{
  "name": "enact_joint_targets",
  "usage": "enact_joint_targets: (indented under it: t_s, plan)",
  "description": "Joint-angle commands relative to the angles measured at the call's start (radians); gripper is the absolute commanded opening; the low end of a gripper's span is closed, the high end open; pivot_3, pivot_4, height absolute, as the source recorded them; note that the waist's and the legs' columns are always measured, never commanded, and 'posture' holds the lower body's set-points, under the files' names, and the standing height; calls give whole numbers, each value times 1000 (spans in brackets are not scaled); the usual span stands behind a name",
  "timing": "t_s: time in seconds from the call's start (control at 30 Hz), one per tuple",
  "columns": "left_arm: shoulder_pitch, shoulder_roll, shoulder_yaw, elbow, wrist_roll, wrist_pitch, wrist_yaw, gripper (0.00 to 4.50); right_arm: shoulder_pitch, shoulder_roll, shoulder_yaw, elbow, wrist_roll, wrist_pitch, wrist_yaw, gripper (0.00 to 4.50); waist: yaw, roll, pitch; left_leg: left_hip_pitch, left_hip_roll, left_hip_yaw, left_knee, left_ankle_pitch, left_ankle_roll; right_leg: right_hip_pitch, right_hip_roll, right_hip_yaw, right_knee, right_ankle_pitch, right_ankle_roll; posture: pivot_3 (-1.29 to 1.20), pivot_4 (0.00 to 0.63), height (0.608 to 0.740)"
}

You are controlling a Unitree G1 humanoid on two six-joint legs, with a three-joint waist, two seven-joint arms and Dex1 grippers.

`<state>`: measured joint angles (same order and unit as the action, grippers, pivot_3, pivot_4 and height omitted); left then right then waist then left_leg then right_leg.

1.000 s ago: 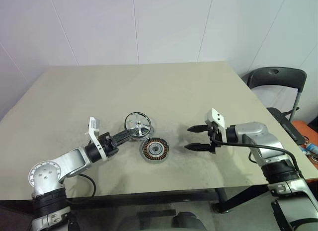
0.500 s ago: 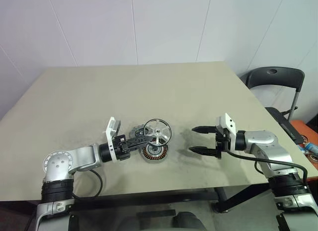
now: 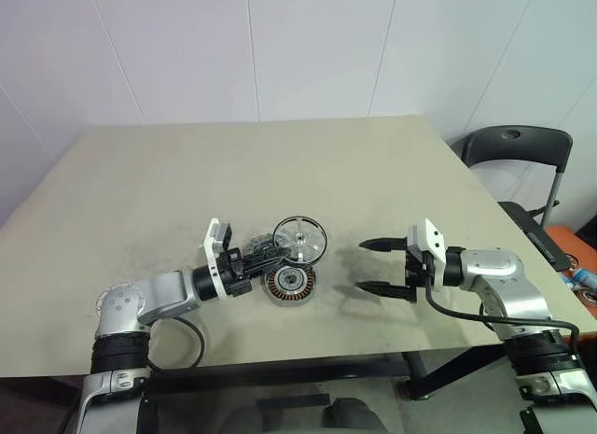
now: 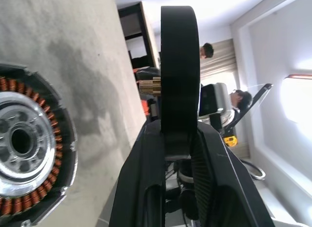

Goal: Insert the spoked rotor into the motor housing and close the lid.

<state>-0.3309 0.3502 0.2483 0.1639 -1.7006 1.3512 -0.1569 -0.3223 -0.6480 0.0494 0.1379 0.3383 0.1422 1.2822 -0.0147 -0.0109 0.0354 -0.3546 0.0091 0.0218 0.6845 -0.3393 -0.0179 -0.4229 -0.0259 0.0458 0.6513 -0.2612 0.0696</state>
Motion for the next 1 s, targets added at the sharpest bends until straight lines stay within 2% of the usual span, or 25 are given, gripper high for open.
enact_joint_targets:
  t_s: [0.03, 0.3, 1.0]
  plan:
    - [26, 12, -10, -15, -84, -15, 42, 424, -8, -11, -12, -45, 16, 1, 3, 4500, 0, 0, 0, 0, 0, 0, 0, 0, 0, 0, 0, 0, 0, 0, 0, 0, 0, 740]
    - [67, 51, -39, -22, -137, -49, 95, 424, -10, -3, -7, -66, 20, 25, -2, 4500, 2, 0, 0, 0, 0, 0, 0, 0, -1, 0, 1, 0, 1, 0, 0, 0, 0, 740]
    - [101, 70, -78, -39, -134, -98, 135, 424, -31, 3, 7, -54, 14, 34, -18, 4500, 2, 0, 0, 0, -1, 0, 0, 0, -1, 0, 1, 0, 1, 0, 0, 0, 0, 740]
